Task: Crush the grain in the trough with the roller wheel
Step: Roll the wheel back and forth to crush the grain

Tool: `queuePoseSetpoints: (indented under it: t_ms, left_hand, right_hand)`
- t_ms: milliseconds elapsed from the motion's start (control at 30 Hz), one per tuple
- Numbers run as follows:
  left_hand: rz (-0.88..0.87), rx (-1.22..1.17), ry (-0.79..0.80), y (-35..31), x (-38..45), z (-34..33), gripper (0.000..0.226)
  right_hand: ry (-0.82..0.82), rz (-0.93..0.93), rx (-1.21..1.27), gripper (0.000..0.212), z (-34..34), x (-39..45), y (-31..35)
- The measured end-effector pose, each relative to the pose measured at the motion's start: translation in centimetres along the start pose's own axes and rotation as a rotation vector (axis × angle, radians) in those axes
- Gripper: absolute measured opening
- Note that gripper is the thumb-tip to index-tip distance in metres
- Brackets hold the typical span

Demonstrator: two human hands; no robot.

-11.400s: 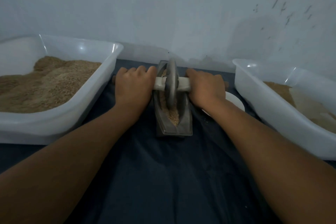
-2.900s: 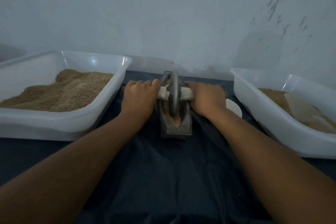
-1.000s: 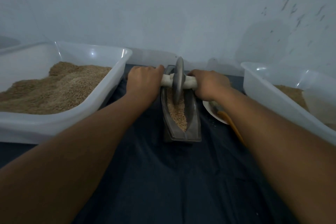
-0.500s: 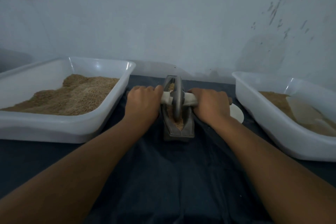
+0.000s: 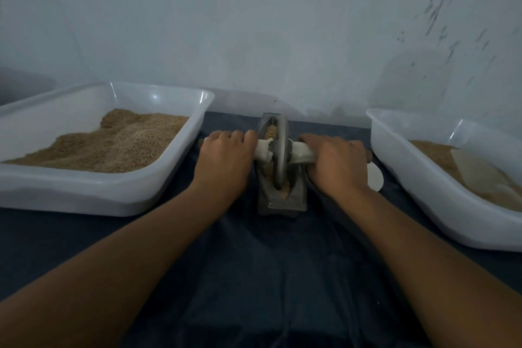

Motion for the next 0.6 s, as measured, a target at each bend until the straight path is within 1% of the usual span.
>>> queuePoseSetpoints:
  t_ms: [100,233,400,600]
  left_hand:
    - [-0.009,-0.012,0.004,-0.1,1.1,-0.8,0.037]
    - [-0.009,-0.009,-0.001,-0.2,2.9,-2.1,0.034]
    - [0.014,-0.031,0.027,0.0,5.0,-3.6,0.033]
    - [0.05,-0.019,0.017,0.0,6.6,-4.5,0.032]
  right_hand:
    - [0.097,-0.009,0.022,0.031,-1.7,1.2,-0.8]
    - [0.173,-0.026,0.059,0.04,-3.9,2.6,-2.0]
    - [0.223,-0.021,0.057,0.046,-5.6,4.5,-2.8]
    - [0.28,-0.009,0.037,0.049,-6.5,6.6,-3.4]
Point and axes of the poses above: each hand's wrist, its own x-axis towards the middle knuckle, its own z-axis out of the back of the hand, y = z × x, the point moved 7 cm from there along x, towards the middle knuckle, and after that the axes turned 10 degrees about z, right-handed, at the moved point
